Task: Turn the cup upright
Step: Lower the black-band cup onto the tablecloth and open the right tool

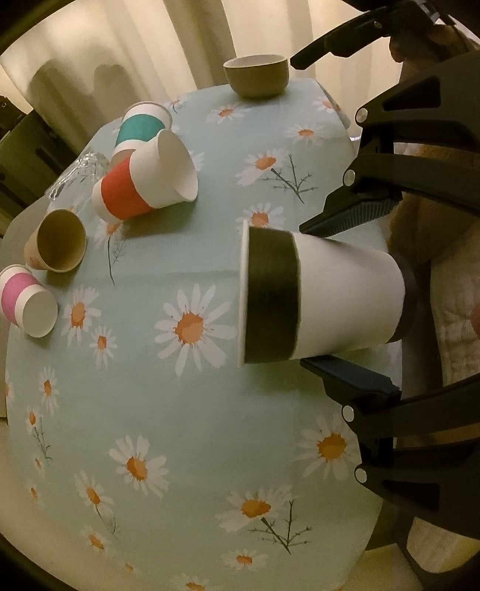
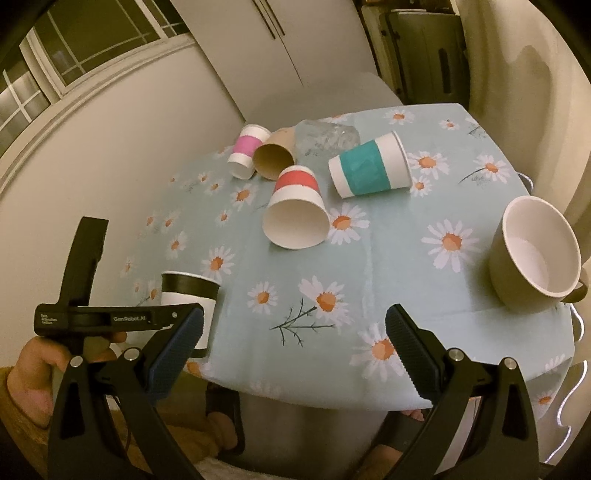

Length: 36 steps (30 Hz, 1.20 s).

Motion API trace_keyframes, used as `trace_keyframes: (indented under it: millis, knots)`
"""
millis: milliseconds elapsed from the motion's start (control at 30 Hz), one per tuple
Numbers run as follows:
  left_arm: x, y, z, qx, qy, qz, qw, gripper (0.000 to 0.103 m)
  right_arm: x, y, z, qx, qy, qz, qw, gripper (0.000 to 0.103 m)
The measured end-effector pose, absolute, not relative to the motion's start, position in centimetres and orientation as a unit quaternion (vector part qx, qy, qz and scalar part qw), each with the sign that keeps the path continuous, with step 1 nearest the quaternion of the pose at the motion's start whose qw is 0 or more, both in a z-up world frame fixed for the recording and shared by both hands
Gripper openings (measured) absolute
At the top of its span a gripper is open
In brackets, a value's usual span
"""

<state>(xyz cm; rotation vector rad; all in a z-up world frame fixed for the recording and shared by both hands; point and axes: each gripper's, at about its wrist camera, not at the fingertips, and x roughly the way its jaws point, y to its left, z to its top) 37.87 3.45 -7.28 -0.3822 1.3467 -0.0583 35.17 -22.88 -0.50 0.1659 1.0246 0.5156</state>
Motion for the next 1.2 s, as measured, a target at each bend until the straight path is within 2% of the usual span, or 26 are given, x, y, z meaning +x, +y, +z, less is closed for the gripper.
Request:
trace_keyframes:
  millis: [133,200,367,600,733,933,1200]
  knots:
    - [38.0,3.5,-6.7,-0.168,0.61,-0.023,0.774,0.078,35.4,-22.8,-0.7,0.075,0.488,0.241,0.836,0.098]
    - [38.0,3.6,-5.9,-0.158,0.599,-0.024,0.785,0.08,35.5,-22.8,-0.7,0.075,0.489,0.24,0.835,0.098]
    - [37.4,4.3,-4.1,-0.162,0.578,-0.039,0.799,0.08,35.5,-22.4,-1.1,0.069,0.494,0.241,0.833,0.098]
    - [32.6,5.4,-1.3,-0.161,0.51,-0.09,0.84,0.08,35.3,-21.6,-1.7,0.069,0.5,0.244,0.828,0.098]
    - [29.7,6.1,-1.2,-0.141,0.482,-0.065,0.862,0.081,35.0,-20.5,-1.6,0.069,0.51,0.245,0.822,0.098]
    - [26.7,7.0,-1.6,-0.164,0.454,-0.086,0.872,0.08,34.7,-17.0,-0.9,0.052,0.533,0.247,0.808,0.098]
    - [24.6,9.8,-2.8,-0.169,0.442,-0.094,0.876,0.081,34.7,-11.4,-1.2,0.026,0.562,0.26,0.785,0.098]
